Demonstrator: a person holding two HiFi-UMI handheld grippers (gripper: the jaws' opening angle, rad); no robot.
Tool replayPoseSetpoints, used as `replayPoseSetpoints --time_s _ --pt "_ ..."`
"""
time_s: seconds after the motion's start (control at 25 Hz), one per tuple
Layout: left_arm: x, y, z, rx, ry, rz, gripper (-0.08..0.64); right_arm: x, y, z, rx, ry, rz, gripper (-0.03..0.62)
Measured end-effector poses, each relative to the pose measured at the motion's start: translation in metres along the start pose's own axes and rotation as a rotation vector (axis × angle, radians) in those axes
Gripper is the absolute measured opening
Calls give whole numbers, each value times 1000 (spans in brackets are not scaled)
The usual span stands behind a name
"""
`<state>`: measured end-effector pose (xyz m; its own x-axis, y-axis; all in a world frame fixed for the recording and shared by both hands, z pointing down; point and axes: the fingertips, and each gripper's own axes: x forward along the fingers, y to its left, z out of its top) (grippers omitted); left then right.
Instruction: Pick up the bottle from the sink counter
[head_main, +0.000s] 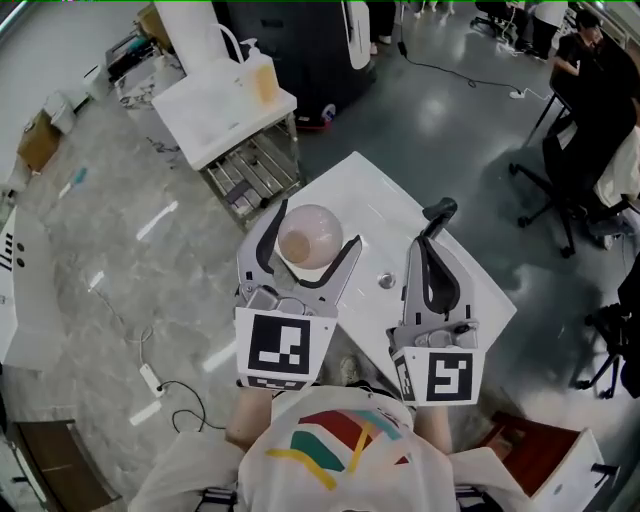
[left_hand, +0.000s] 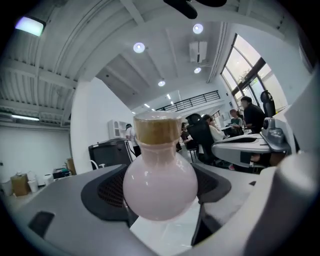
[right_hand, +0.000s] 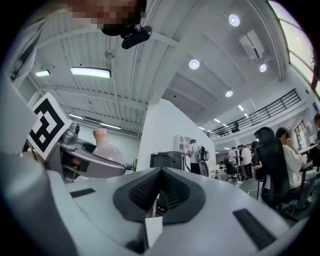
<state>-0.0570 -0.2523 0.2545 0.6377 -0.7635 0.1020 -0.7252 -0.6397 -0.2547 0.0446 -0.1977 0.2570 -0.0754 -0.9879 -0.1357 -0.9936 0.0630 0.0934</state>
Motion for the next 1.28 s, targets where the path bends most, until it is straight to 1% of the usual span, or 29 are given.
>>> replayPoseSetpoints --time_s 0.16,0.28,0.36,0.48,0.6,0.72,0.88,0.96,1.28 --pt "-33 27 -11 -36 -22 104 400 12 36 -7 9 6 91 11" --pt "-55 40 -25 -90 -21 169 400 18 64 -15 5 23 157 11" --pt "-66 48 -39 -108 -18 190 400 21 82 -21 3 33 190 11" --pt "-71 52 -56 -107 0 207 400 23 95 -26 -7 42 220 11" --pt "-74 56 -63 -120 24 240 400 23 98 -27 -14 48 237 11" --pt "-79 60 -70 -110 54 264 400 23 101 -32 -21 63 249 11" --pt "-81 64 -68 -102 25 273 400 22 103 -35 -19 68 249 11" --pt "-81 65 -70 -86 38 271 400 23 104 -36 -20 71 249 11" --pt "-80 65 -62 -90 7 271 400 21 104 -32 -28 65 251 11"
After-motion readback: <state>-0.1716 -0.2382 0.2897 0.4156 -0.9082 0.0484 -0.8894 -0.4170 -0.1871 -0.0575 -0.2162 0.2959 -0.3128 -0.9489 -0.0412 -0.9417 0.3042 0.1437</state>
